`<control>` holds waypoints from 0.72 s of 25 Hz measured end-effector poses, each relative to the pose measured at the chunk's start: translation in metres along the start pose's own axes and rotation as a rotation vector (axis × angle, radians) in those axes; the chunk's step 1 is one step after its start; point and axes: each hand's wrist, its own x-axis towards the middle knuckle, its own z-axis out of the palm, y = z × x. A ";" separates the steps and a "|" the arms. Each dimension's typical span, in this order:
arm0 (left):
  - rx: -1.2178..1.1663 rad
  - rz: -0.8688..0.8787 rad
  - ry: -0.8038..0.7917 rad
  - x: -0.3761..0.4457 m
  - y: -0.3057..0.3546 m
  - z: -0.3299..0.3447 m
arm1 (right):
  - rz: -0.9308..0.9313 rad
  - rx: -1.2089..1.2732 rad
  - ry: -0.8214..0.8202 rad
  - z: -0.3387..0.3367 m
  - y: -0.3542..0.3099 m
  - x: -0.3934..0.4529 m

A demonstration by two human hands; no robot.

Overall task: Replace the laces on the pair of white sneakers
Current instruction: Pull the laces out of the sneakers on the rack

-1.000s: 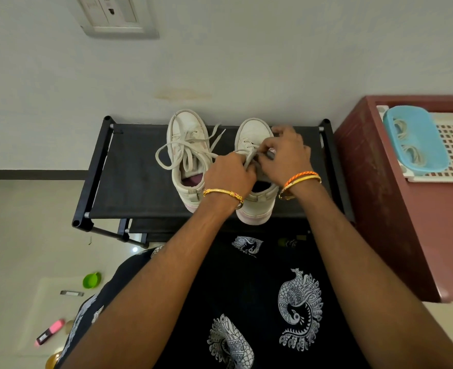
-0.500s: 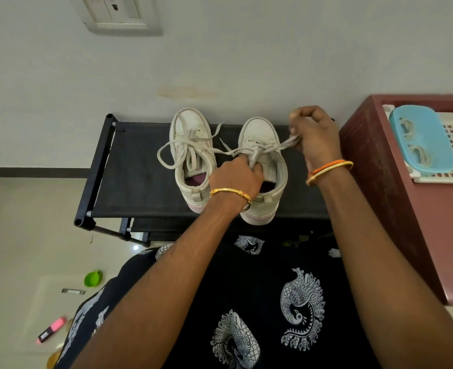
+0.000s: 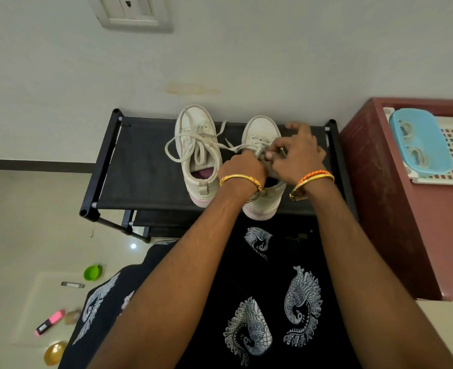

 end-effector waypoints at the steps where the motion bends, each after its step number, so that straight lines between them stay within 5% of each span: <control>1: -0.006 -0.017 0.002 -0.001 0.001 0.000 | -0.011 0.017 0.018 -0.003 0.000 -0.003; 4: -0.036 -0.054 0.005 -0.002 0.004 0.000 | -0.052 0.235 0.035 -0.015 0.003 -0.008; 11: -0.058 -0.075 -0.013 -0.001 0.007 0.001 | 0.057 1.278 0.073 -0.029 0.001 -0.003; 14: -0.064 -0.066 -0.019 0.000 0.004 0.001 | 0.043 0.785 0.236 -0.014 -0.003 0.001; 18: -0.094 -0.066 -0.048 0.005 0.002 0.002 | -0.059 -0.027 0.057 0.005 0.004 0.003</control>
